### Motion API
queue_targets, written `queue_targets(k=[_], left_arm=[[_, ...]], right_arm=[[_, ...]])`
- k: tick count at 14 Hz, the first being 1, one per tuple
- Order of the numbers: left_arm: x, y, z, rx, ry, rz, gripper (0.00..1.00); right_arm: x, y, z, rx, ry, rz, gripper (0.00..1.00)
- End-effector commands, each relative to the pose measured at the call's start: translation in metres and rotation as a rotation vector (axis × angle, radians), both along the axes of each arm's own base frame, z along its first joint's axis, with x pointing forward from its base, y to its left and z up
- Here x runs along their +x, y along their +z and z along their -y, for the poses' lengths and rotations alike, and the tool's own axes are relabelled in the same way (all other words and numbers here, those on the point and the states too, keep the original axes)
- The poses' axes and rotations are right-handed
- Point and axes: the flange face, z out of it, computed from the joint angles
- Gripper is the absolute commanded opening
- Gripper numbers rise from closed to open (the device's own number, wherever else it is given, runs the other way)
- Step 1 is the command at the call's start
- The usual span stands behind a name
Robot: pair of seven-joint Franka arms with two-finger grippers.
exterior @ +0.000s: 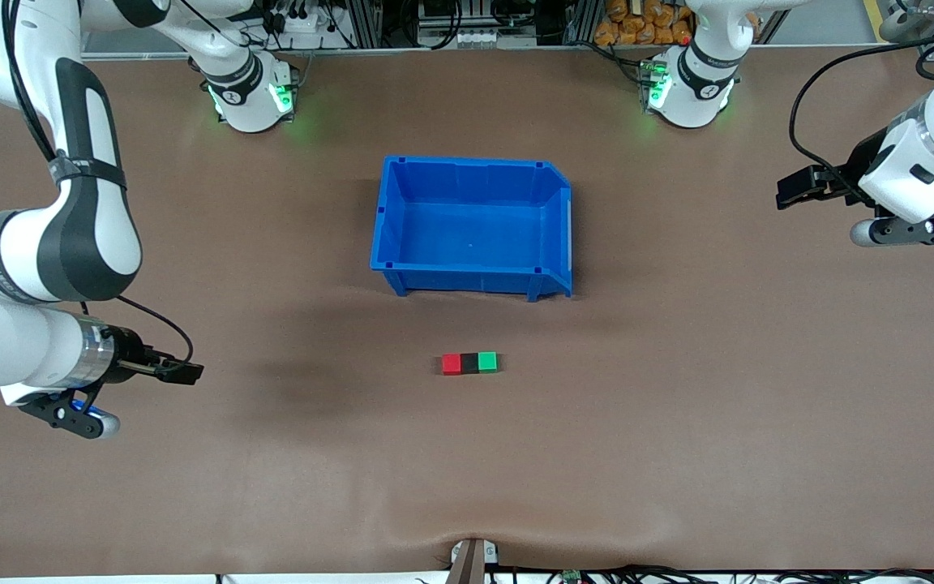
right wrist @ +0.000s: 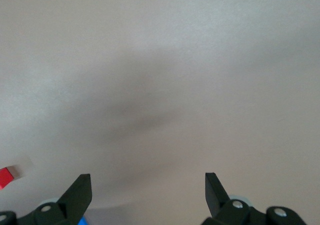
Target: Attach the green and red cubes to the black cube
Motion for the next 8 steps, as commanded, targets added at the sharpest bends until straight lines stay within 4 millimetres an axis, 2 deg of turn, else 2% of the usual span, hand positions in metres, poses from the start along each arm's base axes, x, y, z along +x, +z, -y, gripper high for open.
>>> queue_targets(k=[1, 8], left_arm=[[-0.001, 0.008, 0.001, 0.017, -0.003, 0.012, 1.0], [-0.001, 0.009, 0.006, 0.044, -0.032, 0.02, 1.0]], right_arm=[[-0.008, 0.017, 0.015, -0.005, 0.03, 0.008, 1.0], [-0.014, 0.031, 0.05, 0.01, 0.082, 0.009, 1.0]])
